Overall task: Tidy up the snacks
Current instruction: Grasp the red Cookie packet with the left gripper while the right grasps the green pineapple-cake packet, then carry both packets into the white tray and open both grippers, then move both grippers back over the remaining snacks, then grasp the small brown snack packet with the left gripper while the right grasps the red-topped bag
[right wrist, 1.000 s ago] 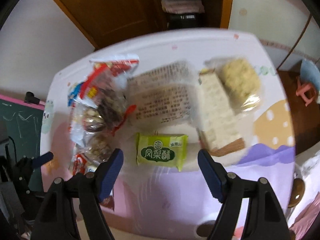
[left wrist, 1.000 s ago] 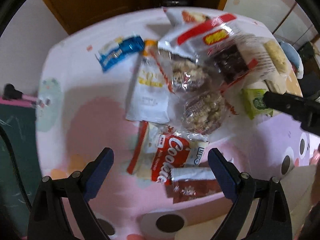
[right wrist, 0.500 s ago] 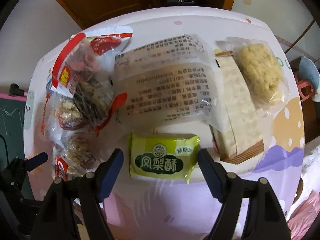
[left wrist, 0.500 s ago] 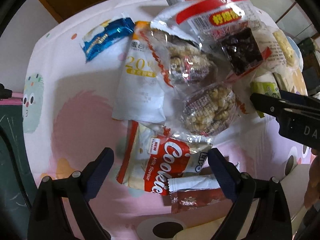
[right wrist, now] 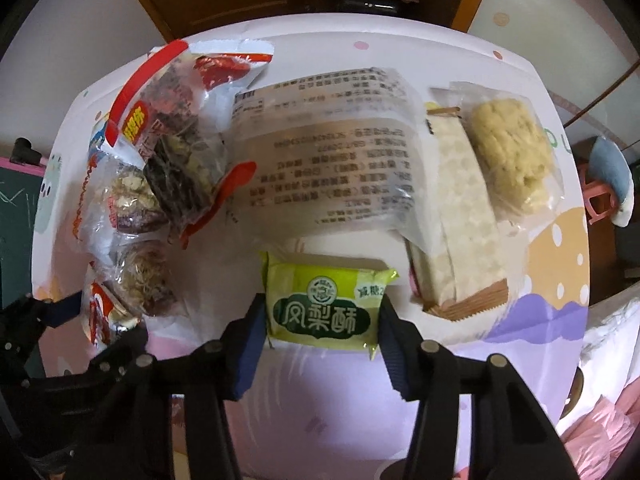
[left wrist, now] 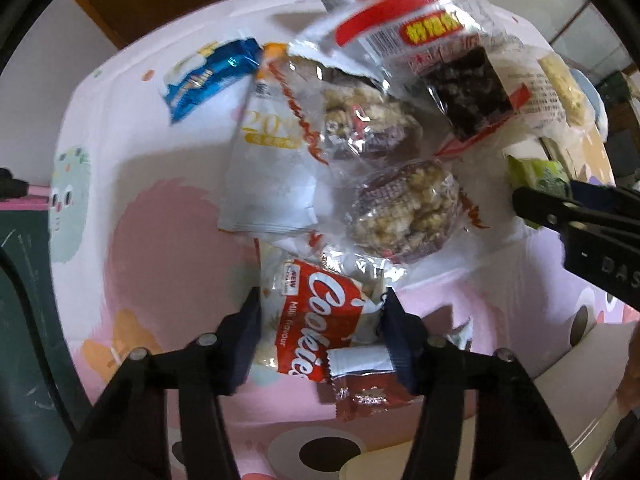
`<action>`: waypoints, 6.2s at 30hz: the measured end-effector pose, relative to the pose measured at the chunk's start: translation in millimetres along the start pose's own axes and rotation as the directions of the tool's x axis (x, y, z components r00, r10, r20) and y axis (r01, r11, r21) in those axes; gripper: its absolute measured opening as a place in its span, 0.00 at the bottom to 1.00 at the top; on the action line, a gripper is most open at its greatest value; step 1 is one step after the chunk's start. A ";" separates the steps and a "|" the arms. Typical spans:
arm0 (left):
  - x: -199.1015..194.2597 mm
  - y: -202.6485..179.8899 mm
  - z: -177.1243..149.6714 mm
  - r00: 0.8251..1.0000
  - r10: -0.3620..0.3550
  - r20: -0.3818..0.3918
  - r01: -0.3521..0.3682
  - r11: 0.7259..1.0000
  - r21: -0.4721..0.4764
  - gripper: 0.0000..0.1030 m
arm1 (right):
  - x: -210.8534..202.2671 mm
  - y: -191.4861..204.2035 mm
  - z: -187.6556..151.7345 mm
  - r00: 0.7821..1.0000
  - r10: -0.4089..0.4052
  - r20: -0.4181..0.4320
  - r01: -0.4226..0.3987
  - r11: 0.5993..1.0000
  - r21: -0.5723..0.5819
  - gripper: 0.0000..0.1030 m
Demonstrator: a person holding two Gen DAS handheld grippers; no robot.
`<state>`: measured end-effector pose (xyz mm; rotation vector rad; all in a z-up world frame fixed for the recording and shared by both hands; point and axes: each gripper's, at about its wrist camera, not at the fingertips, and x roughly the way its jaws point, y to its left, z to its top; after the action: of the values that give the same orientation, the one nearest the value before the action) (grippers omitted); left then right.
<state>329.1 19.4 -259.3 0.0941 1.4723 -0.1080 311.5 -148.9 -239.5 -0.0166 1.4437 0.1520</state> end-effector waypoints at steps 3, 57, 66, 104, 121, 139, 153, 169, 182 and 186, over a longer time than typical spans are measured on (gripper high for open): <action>-6.9 0.4 -5.5 1.000 0.012 0.023 -0.012 1.000 -0.023 0.52 | -18.5 -8.7 -5.8 0.999 0.026 0.031 -0.027 1.000 0.012 0.51; -207.5 -75.2 -309.0 0.837 -0.035 0.546 0.042 0.999 -0.001 0.93 | -203.1 -25.5 -311.2 0.922 0.154 0.356 -0.111 0.984 -0.138 0.76; -202.0 -69.5 -307.3 0.826 0.001 0.563 0.024 0.999 -0.038 0.93 | -203.9 -23.2 -311.9 0.919 0.155 0.362 -0.115 0.985 -0.130 0.76; -306.2 -13.3 -173.7 0.813 0.057 0.579 -0.118 0.991 0.069 0.93 | -336.1 -72.5 -164.0 0.805 0.110 0.583 -0.010 0.985 -0.173 0.67; -170.3 -20.8 -26.3 0.942 0.110 0.316 -0.175 0.967 0.184 0.93 | -195.9 -34.9 17.4 0.914 0.172 0.366 -0.081 0.965 -0.250 0.67; -35.2 -5.9 -18.8 0.998 0.041 0.051 -0.052 0.970 0.238 0.93 | -40.7 18.3 63.0 0.952 0.266 0.155 -0.223 0.943 -0.246 0.29; -2.8 -31.5 -37.4 0.990 -0.018 -0.137 0.062 0.943 0.327 0.93 | -87.1 -25.5 31.3 0.901 0.344 0.262 -0.304 0.935 -0.182 0.21; -13.5 -50.0 -47.9 0.981 0.009 -0.193 0.051 0.950 0.307 0.31 | -89.1 -39.9 9.3 0.903 0.349 0.249 -0.323 0.936 -0.141 0.21; -111.7 11.7 -43.3 0.994 -0.086 0.070 0.081 0.994 0.074 0.24 | -131.2 -39.3 -17.8 0.875 0.364 0.318 -0.327 0.930 -0.165 0.21; -184.7 7.5 -62.6 0.970 -0.100 0.221 0.090 0.994 0.056 0.24 | -172.9 -40.1 -38.2 0.847 0.373 0.377 -0.321 0.927 -0.196 0.21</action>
<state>250.8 37.7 -81.5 0.0463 1.2493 -0.2232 257.8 -208.7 -76.8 0.1689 1.0017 0.5176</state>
